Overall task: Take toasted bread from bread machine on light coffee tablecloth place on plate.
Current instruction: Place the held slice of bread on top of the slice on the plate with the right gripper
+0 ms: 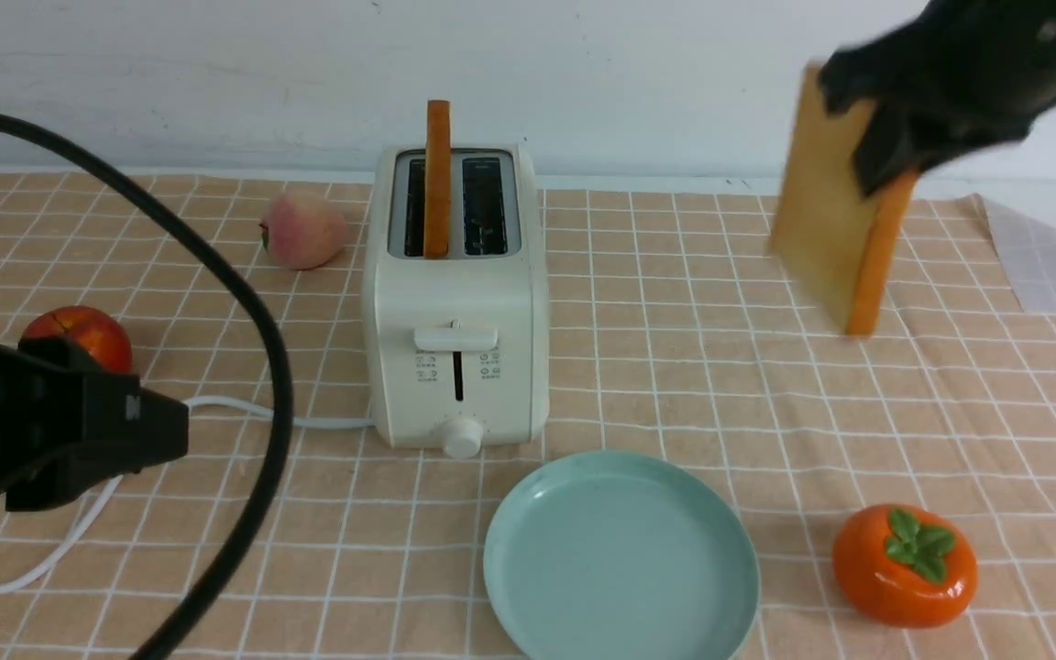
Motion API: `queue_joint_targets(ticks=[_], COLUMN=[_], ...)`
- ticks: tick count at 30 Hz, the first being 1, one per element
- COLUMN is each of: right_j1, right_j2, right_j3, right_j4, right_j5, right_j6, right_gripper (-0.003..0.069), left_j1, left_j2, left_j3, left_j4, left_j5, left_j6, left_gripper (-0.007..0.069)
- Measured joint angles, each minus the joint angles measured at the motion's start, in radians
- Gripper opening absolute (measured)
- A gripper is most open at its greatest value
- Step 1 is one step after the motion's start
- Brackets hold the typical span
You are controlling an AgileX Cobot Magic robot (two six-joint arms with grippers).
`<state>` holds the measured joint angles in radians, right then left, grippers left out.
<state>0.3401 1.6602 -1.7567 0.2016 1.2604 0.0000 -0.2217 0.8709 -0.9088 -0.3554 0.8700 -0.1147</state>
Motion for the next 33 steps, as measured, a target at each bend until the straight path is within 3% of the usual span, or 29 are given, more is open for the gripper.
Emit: queue_joint_targets(ticks=[1,3,6,12,16,21,22,23,26,29,33], right_j1=[0.0,0.0,0.0,0.0,0.0,-0.001,-0.001,-0.006,-0.01,-0.01,-0.008], right_j2=[0.002,0.029,0.063,0.13,0.152,0.146,0.145,0.13,0.093,0.058,-0.027], right_j3=[0.011,0.149,0.273,0.412,0.434,0.434,0.434,0.426,0.374,0.306,0.222], right_j4=[0.0,0.232,0.411,0.54,0.563,0.551,0.548,0.513,0.413,0.331,0.29], right_j5=[-0.002,-0.012,-0.059,-0.191,-0.212,-0.248,-0.249,-0.249,-0.213,-0.176,-0.161], right_j6=[0.0,-0.141,-0.279,-0.344,-0.342,-0.33,-0.33,-0.324,-0.292,-0.258,-0.212], right_gripper=[0.0101,0.0101,0.0101,0.0101,0.0148,0.0387,0.0398,0.0482,0.0612,0.0669,0.0665], left_j1=[0.0,0.0,0.0,0.0,0.0,0.0,0.0,0.0,0.0,0.0,0.0], left_j2=[0.0,0.0,0.0,0.0,0.0,0.0,0.0,0.0,0.0,0.002,0.051], left_j3=[0.0,0.0,0.0,0.0,0.0,0.0,0.0,0.0,0.0,0.0,-0.037], left_j4=[0.0,0.0,0.0,0.0,0.0,0.0,0.0,0.0,0.0,-0.008,-0.02], left_j5=[0.0,0.002,0.003,0.003,0.005,0.007,0.007,0.007,0.0,-0.05,-0.086], left_j6=[0.0,0.0,0.0,0.0,0.0,0.0,0.0,0.0,0.0,0.0,0.05], left_gripper=[0.0238,0.0238,0.0238,0.0238,0.0238,0.0238,0.0238,0.0238,0.0238,0.0238,0.0262])
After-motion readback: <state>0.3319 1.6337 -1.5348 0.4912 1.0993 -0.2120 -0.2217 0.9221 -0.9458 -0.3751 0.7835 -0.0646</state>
